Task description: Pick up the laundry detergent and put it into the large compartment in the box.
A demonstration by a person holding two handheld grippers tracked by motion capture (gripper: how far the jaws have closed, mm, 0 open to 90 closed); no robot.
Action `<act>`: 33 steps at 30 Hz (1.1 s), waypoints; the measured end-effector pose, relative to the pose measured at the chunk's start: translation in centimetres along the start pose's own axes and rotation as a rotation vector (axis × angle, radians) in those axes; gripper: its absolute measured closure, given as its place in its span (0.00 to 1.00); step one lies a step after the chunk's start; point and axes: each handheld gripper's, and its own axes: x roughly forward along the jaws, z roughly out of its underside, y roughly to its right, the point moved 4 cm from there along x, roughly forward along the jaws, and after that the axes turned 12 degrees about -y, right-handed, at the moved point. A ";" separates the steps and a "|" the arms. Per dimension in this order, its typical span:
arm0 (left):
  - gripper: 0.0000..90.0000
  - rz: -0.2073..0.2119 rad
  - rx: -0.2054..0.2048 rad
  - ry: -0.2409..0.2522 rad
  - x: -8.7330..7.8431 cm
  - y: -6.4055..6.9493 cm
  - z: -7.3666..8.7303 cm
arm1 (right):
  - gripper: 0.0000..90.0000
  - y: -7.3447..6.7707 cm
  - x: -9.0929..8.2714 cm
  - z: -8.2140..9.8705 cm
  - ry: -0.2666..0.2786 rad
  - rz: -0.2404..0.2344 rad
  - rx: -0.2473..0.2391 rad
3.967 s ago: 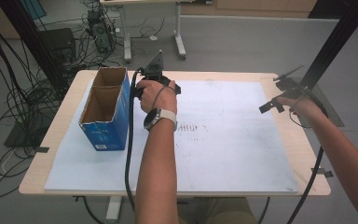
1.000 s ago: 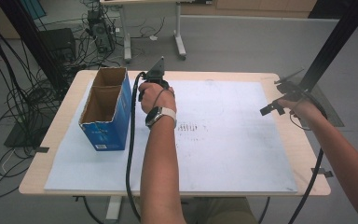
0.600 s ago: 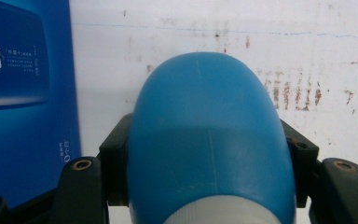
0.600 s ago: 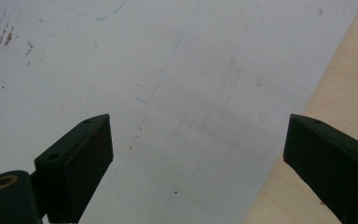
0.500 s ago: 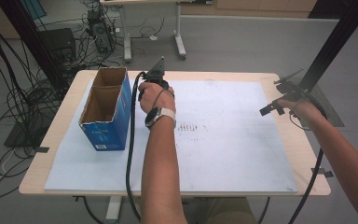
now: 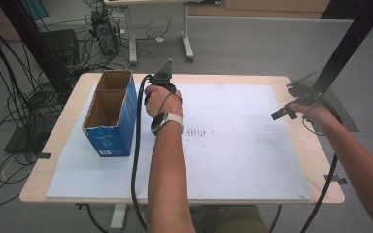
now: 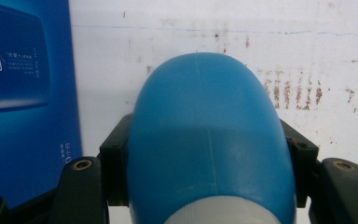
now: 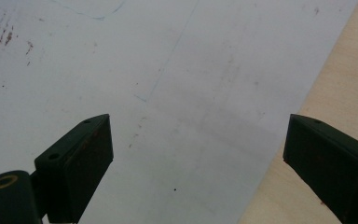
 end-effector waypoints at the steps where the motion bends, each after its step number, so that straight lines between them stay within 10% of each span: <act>1: 0.42 -0.001 0.001 0.001 0.0 0.0 0.0 | 0.09 0.0 0.0 0.0 0.000 -0.001 0.001; 33: 0.42 -0.004 0.010 -0.003 0.0 0.0 0.0 | 0.09 -0.5 0.0 -0.2 -0.005 0.006 -0.009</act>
